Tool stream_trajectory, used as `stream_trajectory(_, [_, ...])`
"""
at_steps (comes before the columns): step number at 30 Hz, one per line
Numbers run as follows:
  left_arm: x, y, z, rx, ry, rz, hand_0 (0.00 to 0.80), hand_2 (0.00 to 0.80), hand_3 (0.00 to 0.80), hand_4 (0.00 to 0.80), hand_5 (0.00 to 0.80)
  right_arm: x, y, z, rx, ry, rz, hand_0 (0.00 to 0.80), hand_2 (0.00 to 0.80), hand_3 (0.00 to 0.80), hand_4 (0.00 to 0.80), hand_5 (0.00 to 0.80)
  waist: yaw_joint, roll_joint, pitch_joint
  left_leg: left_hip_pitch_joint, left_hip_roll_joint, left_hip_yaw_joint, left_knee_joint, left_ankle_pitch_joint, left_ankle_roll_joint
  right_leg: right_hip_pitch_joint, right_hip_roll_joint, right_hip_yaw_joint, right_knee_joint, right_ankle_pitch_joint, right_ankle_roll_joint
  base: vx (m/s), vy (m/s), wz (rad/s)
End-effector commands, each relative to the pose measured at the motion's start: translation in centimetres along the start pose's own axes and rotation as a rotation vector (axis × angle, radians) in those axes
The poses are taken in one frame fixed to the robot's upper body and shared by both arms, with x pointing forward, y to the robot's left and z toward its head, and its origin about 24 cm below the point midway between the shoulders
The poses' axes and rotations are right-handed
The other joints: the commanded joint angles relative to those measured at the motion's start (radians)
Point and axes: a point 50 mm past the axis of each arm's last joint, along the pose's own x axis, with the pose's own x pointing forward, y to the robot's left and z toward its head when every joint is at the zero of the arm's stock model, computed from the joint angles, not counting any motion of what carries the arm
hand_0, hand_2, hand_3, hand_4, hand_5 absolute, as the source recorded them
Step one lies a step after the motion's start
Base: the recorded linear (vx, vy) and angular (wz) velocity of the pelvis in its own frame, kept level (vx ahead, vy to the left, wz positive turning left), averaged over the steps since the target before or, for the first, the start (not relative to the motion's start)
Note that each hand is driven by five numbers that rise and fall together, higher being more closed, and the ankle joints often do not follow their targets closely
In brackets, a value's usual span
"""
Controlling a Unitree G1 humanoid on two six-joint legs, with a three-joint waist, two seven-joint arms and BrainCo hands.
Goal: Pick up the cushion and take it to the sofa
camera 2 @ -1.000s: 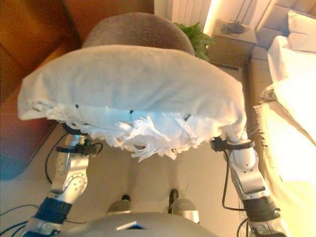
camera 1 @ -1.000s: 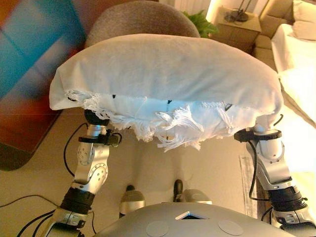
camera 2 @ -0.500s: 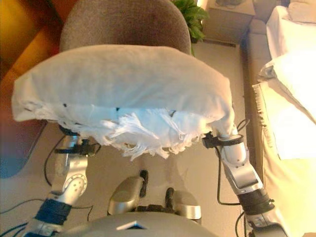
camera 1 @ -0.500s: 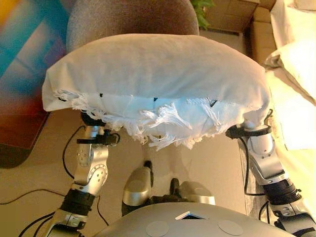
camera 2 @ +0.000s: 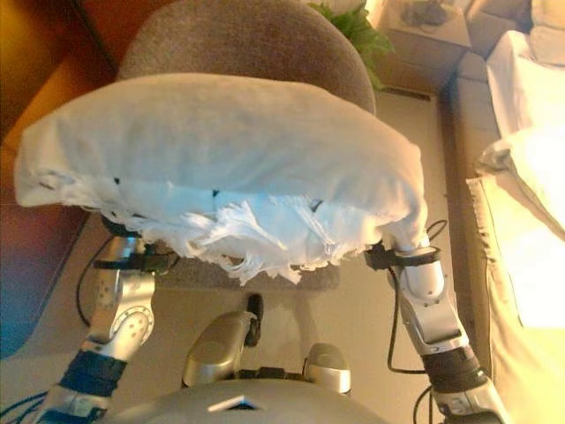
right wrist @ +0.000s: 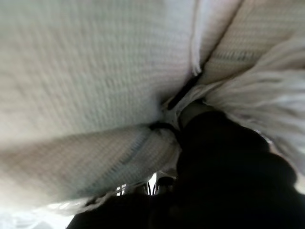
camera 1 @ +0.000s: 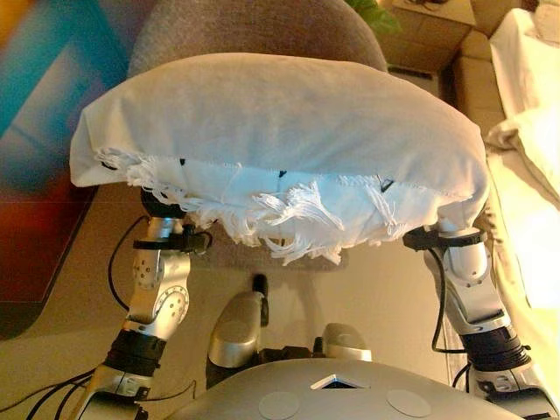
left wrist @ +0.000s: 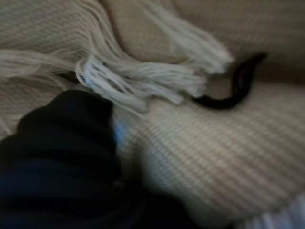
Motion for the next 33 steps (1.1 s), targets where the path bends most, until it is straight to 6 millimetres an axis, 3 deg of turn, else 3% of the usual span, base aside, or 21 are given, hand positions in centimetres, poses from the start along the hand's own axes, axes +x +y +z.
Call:
stream_trajectory(1, [1.3, -4.8, 1.5, -0.093, -0.134, -0.257, 0.800, 0.800, 0.800, 0.800, 0.800, 1.1, 1.7, 2.3, 0.037, -0.167, 0.082, 0.800, 0.800, 0.800, 0.800, 0.800, -0.019, 0.041, -0.125, -0.028, 0.027, -0.106, -0.073, -0.019, -0.069, 0.006, 0.094, -0.133, -0.380, 0.201, -0.055, 0.287, -0.001, -0.01])
stream_trajectory(3, [1.3, -5.2, 1.3, -0.099, -0.134, -0.262, 0.800, 0.800, 0.800, 0.800, 0.800, 1.0, 1.6, 2.3, 0.029, -0.177, 0.079, 0.800, 0.800, 0.800, 0.800, 0.800, -0.039, 0.049, -0.111, 0.018, 0.029, -0.119, -0.081, -0.040, -0.075, -0.035, 0.088, -0.115, -0.485, 0.244, -0.067, 0.290, -0.025, -0.06])
stream_trajectory(7, [1.2, -5.8, 1.0, -0.112, -0.121, -0.294, 0.800, 0.800, 0.800, 0.800, 0.800, 1.5, 1.3, 2.2, 0.011, -0.175, 0.057, 0.800, 0.800, 0.800, 0.800, 0.800, -0.079, 0.058, -0.107, 0.102, 0.046, -0.138, -0.115, -0.087, -0.076, -0.081, 0.077, 0.018, -0.577, 0.339, -0.035, 0.274, -0.074, 0.45])
stream_trajectory(10, [1.1, -5.9, 1.0, -0.106, -0.122, -0.278, 0.800, 0.800, 0.800, 0.800, 0.800, 1.9, 1.1, 2.1, 0.011, -0.164, 0.072, 0.800, 0.800, 0.800, 0.800, 0.800, -0.078, 0.055, -0.130, 0.152, 0.060, -0.139, -0.149, -0.109, -0.079, -0.048, 0.075, -0.006, -0.635, 0.346, -0.041, 0.293, -0.139, 0.44])
stream_trajectory(13, [1.0, -5.8, 0.6, -0.096, -0.102, -0.235, 0.800, 0.800, 0.800, 0.800, 0.800, 1.9, 1.1, 2.0, 0.009, -0.144, 0.084, 0.800, 0.800, 0.800, 0.800, 0.800, -0.080, 0.046, -0.155, 0.161, 0.065, -0.132, -0.134, -0.128, -0.082, -0.020, 0.079, 0.009, -0.664, 0.350, -0.046, 0.221, -0.159, 0.19])
stream_trajectory(15, [0.8, -5.4, 0.1, -0.066, -0.078, -0.191, 0.800, 0.800, 0.800, 0.800, 0.800, 1.9, 1.2, 1.5, 0.017, -0.105, 0.095, 0.800, 0.800, 0.800, 0.800, 0.800, -0.080, 0.035, -0.162, 0.135, 0.078, -0.115, -0.029, -0.139, -0.101, -0.009, 0.076, -0.004, -0.661, 0.344, -0.059, 0.190, -0.207, 0.14])
stream_trajectory(17, [0.5, -4.8, -0.4, -0.047, -0.061, -0.140, 0.800, 0.800, 0.800, 0.800, 0.800, 1.5, 1.6, 0.8, 0.035, -0.061, 0.118, 0.800, 0.800, 0.800, 0.800, 0.800, -0.081, 0.028, -0.151, 0.068, 0.085, -0.115, 0.148, -0.104, -0.114, -0.005, 0.081, 0.001, -0.651, 0.337, -0.082, 0.106, -0.168, 0.05])
stream_trajectory(19, [0.3, -4.1, -0.7, -0.032, -0.045, -0.111, 0.800, 0.800, 0.800, 0.800, 0.800, 0.9, 1.7, 0.0, 0.031, -0.024, 0.127, 0.800, 0.800, 0.800, 0.800, 0.800, -0.077, 0.028, -0.138, 0.009, 0.086, -0.124, 0.229, -0.082, -0.115, 0.001, 0.088, -0.001, -0.640, 0.330, -0.097, 0.092, -0.107, 0.06])
stream_trajectory(21, [-0.1, -3.6, -1.3, -0.029, -0.011, -0.081, 0.800, 0.800, 0.800, 0.800, 0.800, 0.6, 1.7, -0.9, 0.031, 0.019, 0.122, 0.800, 0.800, 0.800, 0.800, 0.800, -0.072, 0.036, -0.130, 0.015, 0.089, -0.119, 0.139, -0.084, -0.117, 0.013, 0.091, -0.018, -0.643, 0.324, -0.090, 0.117, -0.013, 0.11])
stream_trajectory(24, [-0.1, -3.3, -2.3, -0.026, 0.034, -0.061, 0.800, 0.800, 0.800, 0.800, 0.800, 0.1, 1.6, -2.0, 0.038, 0.073, 0.118, 0.800, 0.800, 0.800, 0.800, 0.800, -0.072, 0.057, -0.121, 0.020, 0.093, -0.121, 0.002, -0.038, -0.130, 0.031, 0.093, -0.033, -0.656, 0.310, -0.087, 0.097, 0.055, 0.19])
stream_trajectory(27, [0.2, -3.5, -3.5, -0.006, 0.085, -0.046, 0.800, 0.800, 0.800, 0.800, 0.800, 0.1, 1.5, -3.5, 0.069, 0.150, 0.117, 0.800, 0.800, 0.800, 0.800, 0.800, -0.070, 0.061, -0.132, 0.077, 0.087, -0.137, -0.103, -0.067, -0.124, 0.036, 0.079, -0.062, -0.668, 0.304, -0.081, 0.117, 0.090, 0.14])
stream_trajectory(33, [-0.7, -3.0, -6.7, 0.035, 0.256, 0.026, 0.800, 0.800, 0.800, 0.800, 0.800, -1.1, 2.6, -6.8, 0.127, 0.307, 0.129, 0.800, 0.800, 0.800, 0.800, 0.800, -0.060, 0.068, -0.169, 0.150, 0.096, -0.133, -0.170, -0.069, -0.129, 0.052, 0.077, -0.086, -0.668, 0.290, -0.075, 0.193, 0.058, 0.09])
